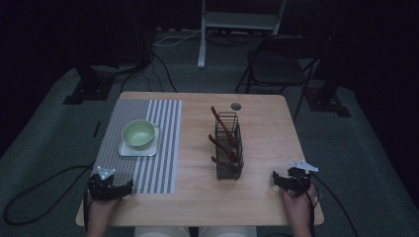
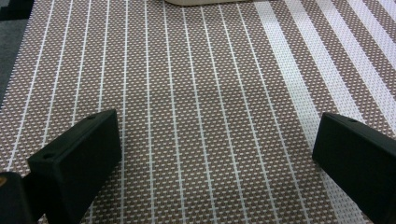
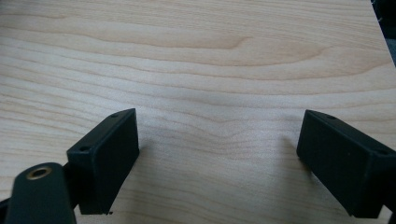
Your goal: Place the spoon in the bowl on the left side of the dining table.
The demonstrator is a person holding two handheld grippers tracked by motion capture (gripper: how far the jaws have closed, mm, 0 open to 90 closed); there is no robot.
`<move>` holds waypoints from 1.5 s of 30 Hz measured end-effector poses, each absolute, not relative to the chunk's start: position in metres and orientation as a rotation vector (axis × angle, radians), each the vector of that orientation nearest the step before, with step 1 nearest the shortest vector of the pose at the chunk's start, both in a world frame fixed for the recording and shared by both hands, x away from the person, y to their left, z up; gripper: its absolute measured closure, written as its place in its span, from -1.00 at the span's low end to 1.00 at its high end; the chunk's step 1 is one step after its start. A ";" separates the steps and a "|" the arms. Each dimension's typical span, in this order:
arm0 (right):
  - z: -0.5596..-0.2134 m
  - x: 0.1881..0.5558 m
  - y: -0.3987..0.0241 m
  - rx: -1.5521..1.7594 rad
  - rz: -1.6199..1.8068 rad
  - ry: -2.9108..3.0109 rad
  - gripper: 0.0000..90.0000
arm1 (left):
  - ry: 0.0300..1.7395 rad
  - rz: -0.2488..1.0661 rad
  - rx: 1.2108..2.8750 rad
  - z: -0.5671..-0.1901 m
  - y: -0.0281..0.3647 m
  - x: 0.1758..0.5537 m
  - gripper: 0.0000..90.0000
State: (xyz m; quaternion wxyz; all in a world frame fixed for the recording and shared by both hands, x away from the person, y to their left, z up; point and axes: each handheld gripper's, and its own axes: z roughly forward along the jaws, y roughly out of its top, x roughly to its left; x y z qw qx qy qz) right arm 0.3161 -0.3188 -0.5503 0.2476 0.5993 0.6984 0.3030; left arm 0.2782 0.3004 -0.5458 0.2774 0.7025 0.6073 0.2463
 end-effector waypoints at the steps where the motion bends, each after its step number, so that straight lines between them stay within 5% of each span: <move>1: -0.550 0.316 -0.319 1.634 0.826 1.904 -0.73 | 1.631 0.661 1.886 -0.546 0.300 0.278 -0.97; 45: -0.550 0.316 -0.319 1.634 0.826 1.904 -0.73 | 1.491 0.564 1.879 -0.536 0.304 0.263 -0.97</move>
